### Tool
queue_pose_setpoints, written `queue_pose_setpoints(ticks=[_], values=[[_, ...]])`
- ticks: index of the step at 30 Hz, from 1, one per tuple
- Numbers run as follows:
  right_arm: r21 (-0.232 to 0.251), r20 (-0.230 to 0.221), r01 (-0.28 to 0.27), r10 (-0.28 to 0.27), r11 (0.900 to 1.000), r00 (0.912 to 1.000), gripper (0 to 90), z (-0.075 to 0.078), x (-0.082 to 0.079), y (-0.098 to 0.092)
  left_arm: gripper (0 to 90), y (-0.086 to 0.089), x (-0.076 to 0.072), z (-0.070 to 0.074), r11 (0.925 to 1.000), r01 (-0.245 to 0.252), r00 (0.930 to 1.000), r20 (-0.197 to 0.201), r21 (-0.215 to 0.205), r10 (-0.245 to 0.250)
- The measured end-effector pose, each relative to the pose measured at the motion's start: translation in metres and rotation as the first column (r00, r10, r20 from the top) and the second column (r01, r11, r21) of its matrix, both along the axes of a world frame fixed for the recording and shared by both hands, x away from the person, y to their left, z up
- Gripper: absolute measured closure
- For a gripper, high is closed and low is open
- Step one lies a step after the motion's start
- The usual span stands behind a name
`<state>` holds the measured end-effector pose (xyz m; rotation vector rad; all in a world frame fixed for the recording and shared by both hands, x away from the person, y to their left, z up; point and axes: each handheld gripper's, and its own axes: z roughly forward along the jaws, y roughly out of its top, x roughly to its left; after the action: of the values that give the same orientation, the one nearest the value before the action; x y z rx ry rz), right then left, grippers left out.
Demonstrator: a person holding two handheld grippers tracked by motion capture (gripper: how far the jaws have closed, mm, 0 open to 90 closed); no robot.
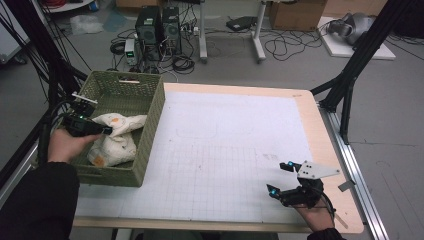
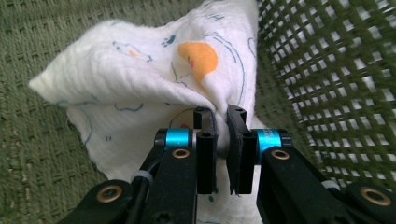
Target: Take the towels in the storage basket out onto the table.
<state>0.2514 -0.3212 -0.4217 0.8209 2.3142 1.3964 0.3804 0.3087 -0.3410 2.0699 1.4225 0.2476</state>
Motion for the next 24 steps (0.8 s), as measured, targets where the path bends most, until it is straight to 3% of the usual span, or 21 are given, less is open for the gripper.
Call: queue_pose_setpoints(ticks=[6, 10, 13, 18, 24], values=[[0.007, 0.0, 0.001, -0.001, 1.0, 1.0, 10.2, 0.0, 0.0, -0.001, 83.1, 0.009, -0.008, 0.003, 0.9954, -0.012, 0.9997, 0.022, -0.095, 0.014], [0.007, 0.002, 0.001, -0.001, 1.0, 1.0, 10.3, 0.0, 0.001, -0.001, 83.1, 0.016, -0.012, 0.005, 0.9837, -0.019, 0.9989, 0.038, -0.179, 0.026], [0.008, 0.0, 0.003, -0.003, 1.0, 1.0, 10.3, 0.0, 0.001, -0.001, 83.1, 0.019, -0.013, 0.006, 0.9777, -0.019, 0.9985, 0.046, -0.209, 0.029], [0.009, -0.002, 0.003, -0.003, 1.0, 1.0, 10.2, 0.0, 0.001, -0.001, 83.1, 0.026, -0.016, 0.011, 0.9594, -0.029, 0.9973, 0.057, -0.281, 0.047], [0.009, -0.005, 0.003, -0.003, 1.0, 1.0, 10.3, 0.0, 0.001, -0.001, 83.1, 0.037, -0.019, 0.015, 0.9303, -0.047, 0.9942, 0.074, -0.364, 0.079]])
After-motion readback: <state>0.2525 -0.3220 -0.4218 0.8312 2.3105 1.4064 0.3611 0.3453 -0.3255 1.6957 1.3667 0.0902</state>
